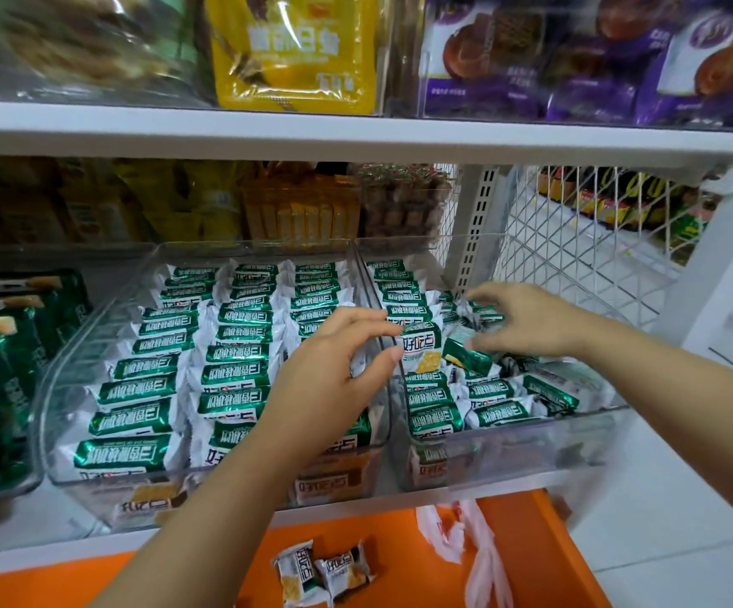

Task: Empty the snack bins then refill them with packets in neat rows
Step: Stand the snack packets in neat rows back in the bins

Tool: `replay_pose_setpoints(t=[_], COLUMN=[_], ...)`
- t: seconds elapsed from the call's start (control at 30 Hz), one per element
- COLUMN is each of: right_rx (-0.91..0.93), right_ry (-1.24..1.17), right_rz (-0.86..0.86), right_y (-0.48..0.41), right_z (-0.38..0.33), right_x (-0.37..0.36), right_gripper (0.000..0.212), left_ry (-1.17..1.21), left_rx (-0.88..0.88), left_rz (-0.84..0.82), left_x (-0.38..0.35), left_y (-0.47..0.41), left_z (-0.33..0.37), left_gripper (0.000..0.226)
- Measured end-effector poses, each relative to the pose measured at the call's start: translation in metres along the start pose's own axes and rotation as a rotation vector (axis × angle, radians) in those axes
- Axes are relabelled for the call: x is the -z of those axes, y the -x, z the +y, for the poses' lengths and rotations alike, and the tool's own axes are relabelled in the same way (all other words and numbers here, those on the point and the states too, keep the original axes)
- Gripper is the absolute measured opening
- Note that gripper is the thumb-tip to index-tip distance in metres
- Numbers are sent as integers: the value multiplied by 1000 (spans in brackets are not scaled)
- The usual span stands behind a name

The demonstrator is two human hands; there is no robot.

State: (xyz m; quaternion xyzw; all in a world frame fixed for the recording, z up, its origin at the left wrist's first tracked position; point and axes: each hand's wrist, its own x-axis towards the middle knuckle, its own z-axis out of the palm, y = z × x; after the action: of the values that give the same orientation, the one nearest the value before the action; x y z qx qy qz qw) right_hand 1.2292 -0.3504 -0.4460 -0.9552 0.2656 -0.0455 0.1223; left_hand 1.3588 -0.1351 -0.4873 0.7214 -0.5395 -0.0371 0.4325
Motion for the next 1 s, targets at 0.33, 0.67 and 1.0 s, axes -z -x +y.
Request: replay_pose_setpoints(t=[0.33, 0.67, 1.0], right_rx=[-170, -280, -182], right_ry=[-417, -1652, -938], right_rz=[139, -214, -29], right_y=[13, 34, 37], right_z=[7, -2, -27], right_x=[2, 13, 1], right_gripper=[19, 42, 26], left_ry=[1, 7, 4], left_rx=[-1, 1, 2], left_rz=[-5, -15, -10], left_x=[1, 1, 1], left_y=[1, 1, 1], left_z=[2, 4, 4], left_gripper=[22, 19, 20])
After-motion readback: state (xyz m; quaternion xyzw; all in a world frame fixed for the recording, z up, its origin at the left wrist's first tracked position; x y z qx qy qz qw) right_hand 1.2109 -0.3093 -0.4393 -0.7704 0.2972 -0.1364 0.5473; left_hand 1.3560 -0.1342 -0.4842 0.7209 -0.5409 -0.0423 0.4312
